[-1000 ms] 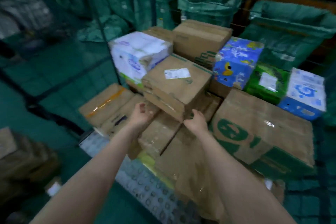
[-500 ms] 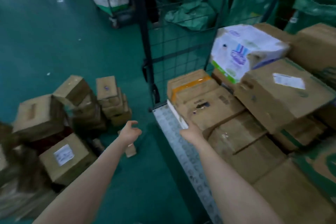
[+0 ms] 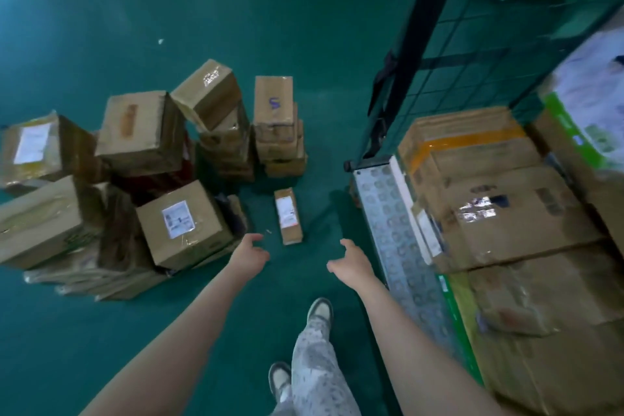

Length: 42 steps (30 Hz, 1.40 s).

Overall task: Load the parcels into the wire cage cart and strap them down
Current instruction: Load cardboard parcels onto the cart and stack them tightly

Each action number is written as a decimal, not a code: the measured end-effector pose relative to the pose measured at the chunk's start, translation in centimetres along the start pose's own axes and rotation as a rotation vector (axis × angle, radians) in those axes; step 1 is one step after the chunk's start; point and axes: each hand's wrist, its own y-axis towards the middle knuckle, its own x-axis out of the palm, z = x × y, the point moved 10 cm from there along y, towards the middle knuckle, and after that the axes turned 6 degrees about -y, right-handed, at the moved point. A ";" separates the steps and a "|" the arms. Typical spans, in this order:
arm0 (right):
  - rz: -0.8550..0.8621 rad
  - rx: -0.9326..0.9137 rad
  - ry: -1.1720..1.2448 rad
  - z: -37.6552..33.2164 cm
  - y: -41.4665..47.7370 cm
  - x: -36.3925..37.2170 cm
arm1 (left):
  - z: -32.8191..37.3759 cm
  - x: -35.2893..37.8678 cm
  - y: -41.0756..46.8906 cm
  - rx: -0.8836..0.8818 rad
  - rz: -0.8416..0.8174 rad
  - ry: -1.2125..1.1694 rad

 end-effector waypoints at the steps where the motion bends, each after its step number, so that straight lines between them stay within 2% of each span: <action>1: -0.023 0.006 -0.010 -0.4 1.4 0.7 | -0.3 -0.1 1.4 -0.020 0.005 -0.013; 7: -0.068 0.038 -0.022 -1.4 8.7 3.5 | -0.9 0.5 9.0 -0.052 0.040 -0.047; 15: -0.153 0.070 -0.056 -1.1 18.7 10.8 | -6.5 3.3 19.5 -0.138 -0.012 -0.047; 24: -0.036 0.071 -0.213 3.4 36.9 19.2 | -15.9 5.9 35.8 -0.181 -0.054 0.007; 29: 0.119 0.060 -0.154 4.3 45.5 23.2 | -20.2 7.6 44.1 -0.244 -0.054 -0.057; 31: 0.128 0.072 -0.251 4.9 48.2 25.1 | -21.9 8.6 46.6 -0.263 -0.057 -0.051; 34: 0.064 0.124 -0.373 6.1 50.3 26.4 | -23.5 9.9 47.6 -0.290 -0.091 -0.063; 39: 0.095 0.137 -0.259 5.8 51.6 26.6 | -24.6 9.9 47.3 -0.328 -0.131 -0.099; 42: 0.060 0.141 -0.124 4.9 50.2 26.1 | -23.1 8.8 47.3 -0.319 -0.090 -0.150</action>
